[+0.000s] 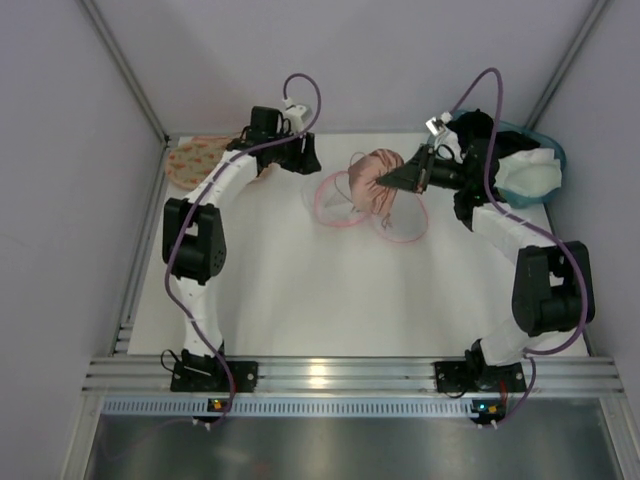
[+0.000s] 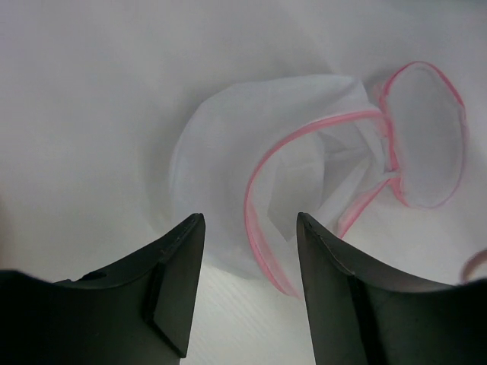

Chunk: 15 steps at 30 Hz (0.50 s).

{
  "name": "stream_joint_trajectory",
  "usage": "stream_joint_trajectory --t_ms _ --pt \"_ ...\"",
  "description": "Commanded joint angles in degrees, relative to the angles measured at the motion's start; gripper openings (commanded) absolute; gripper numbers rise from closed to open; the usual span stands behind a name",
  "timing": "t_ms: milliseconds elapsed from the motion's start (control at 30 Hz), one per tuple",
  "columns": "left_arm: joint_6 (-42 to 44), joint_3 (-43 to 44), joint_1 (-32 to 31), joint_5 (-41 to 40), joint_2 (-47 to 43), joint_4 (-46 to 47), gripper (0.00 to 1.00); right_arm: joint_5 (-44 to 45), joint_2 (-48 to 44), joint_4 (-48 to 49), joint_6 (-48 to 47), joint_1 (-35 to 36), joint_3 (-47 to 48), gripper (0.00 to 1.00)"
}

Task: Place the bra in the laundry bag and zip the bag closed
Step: Pick up the bra from the center of the board, then adjust the laundry bag at the center of the board.

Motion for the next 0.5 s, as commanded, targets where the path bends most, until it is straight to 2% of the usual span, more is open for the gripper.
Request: stream_joint_trajectory --t_ms 0,233,333,467 --pt "-2.0 3.5 -1.5 -1.3 2.6 0.5 0.57 3.4 0.2 17.1 12.2 -1.5 2.6 0.0" --pt "-1.2 5.8 -4.0 -5.4 7.0 0.2 0.54 5.2 4.5 24.0 19.1 -2.7 5.7 0.0" --pt "0.6 5.8 -4.5 -7.0 8.1 0.2 0.54 4.1 5.2 28.1 23.1 -2.7 4.6 0.0" --pt "1.4 5.4 -4.6 -8.4 9.2 0.2 0.55 3.2 4.7 29.1 23.4 -2.7 2.5 0.0"
